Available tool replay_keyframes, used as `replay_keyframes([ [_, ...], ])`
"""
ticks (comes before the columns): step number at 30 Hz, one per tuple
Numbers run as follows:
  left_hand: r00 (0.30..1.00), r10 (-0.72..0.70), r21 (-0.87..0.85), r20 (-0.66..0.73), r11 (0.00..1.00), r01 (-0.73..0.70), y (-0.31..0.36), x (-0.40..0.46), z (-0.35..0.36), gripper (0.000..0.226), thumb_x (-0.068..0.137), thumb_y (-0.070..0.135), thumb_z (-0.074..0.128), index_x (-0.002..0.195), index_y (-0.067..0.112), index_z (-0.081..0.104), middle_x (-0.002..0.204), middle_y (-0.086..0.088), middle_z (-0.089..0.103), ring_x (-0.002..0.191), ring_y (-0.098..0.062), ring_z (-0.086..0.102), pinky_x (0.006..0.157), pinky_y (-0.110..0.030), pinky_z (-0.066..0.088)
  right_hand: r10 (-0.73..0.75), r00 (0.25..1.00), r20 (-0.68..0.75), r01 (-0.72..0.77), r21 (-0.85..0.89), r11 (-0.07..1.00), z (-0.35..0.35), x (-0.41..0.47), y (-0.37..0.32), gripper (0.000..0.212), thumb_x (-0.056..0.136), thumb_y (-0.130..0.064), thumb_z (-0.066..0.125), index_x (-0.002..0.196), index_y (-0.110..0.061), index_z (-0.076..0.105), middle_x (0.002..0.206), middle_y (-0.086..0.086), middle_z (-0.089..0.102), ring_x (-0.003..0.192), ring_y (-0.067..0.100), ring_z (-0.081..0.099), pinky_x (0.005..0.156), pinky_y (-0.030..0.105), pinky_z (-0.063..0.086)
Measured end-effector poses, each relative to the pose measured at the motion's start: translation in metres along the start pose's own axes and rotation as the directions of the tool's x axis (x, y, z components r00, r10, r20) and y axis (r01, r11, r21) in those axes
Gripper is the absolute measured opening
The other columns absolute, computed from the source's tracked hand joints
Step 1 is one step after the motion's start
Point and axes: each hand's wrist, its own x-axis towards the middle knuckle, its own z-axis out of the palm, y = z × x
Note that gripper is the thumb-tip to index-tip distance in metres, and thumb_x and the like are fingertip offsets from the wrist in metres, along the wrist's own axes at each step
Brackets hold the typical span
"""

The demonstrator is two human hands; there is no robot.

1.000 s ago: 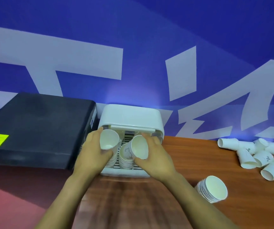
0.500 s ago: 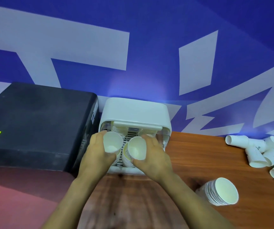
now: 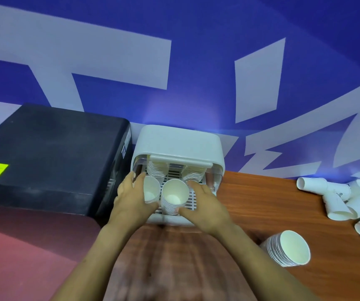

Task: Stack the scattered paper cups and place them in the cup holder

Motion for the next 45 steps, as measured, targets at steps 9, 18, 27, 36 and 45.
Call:
replay_keyframes([
  [9, 0.973, 0.223, -0.199, -0.051, 0.953, -0.229, 0.04, -0.051, -0.018, 0.036, 0.087, 0.028, 0.063, 0.122, 0.028, 0.057, 0.118, 0.012, 0.059, 0.101, -0.009, 0.057, 0.091, -0.029, 0.046, -0.015, 1.0, -0.014, 0.014, -0.07, 0.997, -0.028, -0.051, 0.016, 0.04, 0.085, -0.043, 0.057, 0.123, -0.032, 0.055, 0.116, -0.01, 0.061, 0.105, 0.014, 0.058, 0.084, 0.029, 0.045],
  [18, 0.93, 0.367, -0.148, -0.03, 0.918, -0.367, 0.124, -0.096, 0.044, 0.032, 0.086, 0.023, 0.063, 0.118, 0.026, 0.06, 0.111, 0.01, 0.062, 0.104, -0.008, 0.058, 0.092, -0.026, 0.044, 0.025, 0.994, -0.106, -0.022, 0.035, 0.999, -0.082, -0.121, 0.099, 0.031, 0.086, -0.041, 0.06, 0.116, -0.032, 0.059, 0.103, -0.013, 0.061, 0.095, 0.007, 0.058, 0.083, 0.028, 0.047],
  [27, 0.912, 0.409, -0.078, 0.041, 0.911, -0.405, 0.247, -0.178, 0.159, 0.029, 0.084, 0.03, 0.063, 0.112, 0.033, 0.059, 0.108, 0.015, 0.061, 0.102, -0.007, 0.057, 0.092, -0.032, 0.047, 0.031, 0.989, -0.143, -0.023, 0.06, 0.998, -0.14, -0.208, 0.256, 0.029, 0.085, -0.039, 0.061, 0.114, -0.032, 0.06, 0.097, -0.014, 0.062, 0.088, 0.005, 0.057, 0.076, 0.025, 0.044],
  [36, 0.937, 0.348, 0.007, 0.037, 0.937, -0.348, 0.294, -0.224, 0.196, 0.029, 0.086, 0.028, 0.062, 0.116, 0.025, 0.06, 0.109, 0.013, 0.059, 0.101, -0.007, 0.056, 0.088, -0.03, 0.047, -0.046, 0.996, -0.082, 0.054, 0.109, 0.993, -0.156, -0.224, 0.309, 0.028, 0.085, -0.042, 0.062, 0.111, -0.033, 0.06, 0.093, -0.014, 0.062, 0.085, 0.007, 0.059, 0.08, 0.03, 0.05],
  [45, 0.925, 0.362, -0.038, 0.118, 0.932, -0.36, 0.33, -0.18, 0.232, 0.034, 0.086, 0.03, 0.064, 0.119, 0.026, 0.058, 0.113, 0.01, 0.06, 0.102, -0.01, 0.056, 0.092, -0.028, 0.046, 0.068, 0.995, -0.069, -0.063, 0.072, 0.995, -0.183, -0.223, 0.353, 0.03, 0.086, -0.042, 0.06, 0.115, -0.032, 0.059, 0.098, -0.013, 0.061, 0.09, 0.007, 0.058, 0.082, 0.029, 0.049],
])
